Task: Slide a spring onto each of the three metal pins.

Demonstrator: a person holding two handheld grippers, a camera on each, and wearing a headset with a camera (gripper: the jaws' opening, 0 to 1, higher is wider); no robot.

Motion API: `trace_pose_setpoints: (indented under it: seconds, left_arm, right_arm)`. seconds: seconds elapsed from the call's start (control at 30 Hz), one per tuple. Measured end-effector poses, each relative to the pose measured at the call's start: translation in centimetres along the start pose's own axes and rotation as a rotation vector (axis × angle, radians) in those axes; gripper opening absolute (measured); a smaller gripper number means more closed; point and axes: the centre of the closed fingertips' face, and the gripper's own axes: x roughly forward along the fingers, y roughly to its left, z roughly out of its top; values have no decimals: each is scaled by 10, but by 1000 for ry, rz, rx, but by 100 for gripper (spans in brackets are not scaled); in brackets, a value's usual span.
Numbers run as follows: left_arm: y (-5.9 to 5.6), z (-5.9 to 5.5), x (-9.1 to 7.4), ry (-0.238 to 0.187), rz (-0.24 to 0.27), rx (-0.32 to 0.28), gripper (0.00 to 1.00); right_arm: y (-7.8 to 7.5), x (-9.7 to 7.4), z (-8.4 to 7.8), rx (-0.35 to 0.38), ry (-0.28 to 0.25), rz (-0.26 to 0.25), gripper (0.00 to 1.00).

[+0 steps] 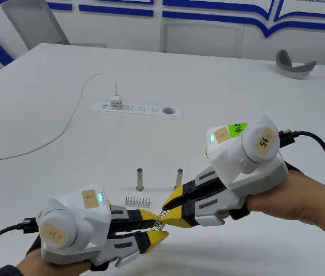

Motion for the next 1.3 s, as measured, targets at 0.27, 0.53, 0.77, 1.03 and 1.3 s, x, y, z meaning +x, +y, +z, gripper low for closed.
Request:
trace_pose_setpoints:
  seconds: [0.27,0.53,0.77,1.03,1.3]
  left_arm:
    - [1,3,0,-14,3,-11,12]
    - [1,4,1,-21,5,-22,12]
    - [3,4,1,-25,13,-41,17]
    - [8,2,-4,-30,36,-65,24]
    - [15,2,-10,-40,62,-94,31]
  right_arm:
    - [0,3,8,-6,-22,-4,11]
    - [-1,4,9,-4,-30,-11,11]
    - [-1,4,9,-1,-32,-11,11]
    - [-4,1,8,6,-35,-21,11]
    - [-8,-3,8,10,-38,-34,11]
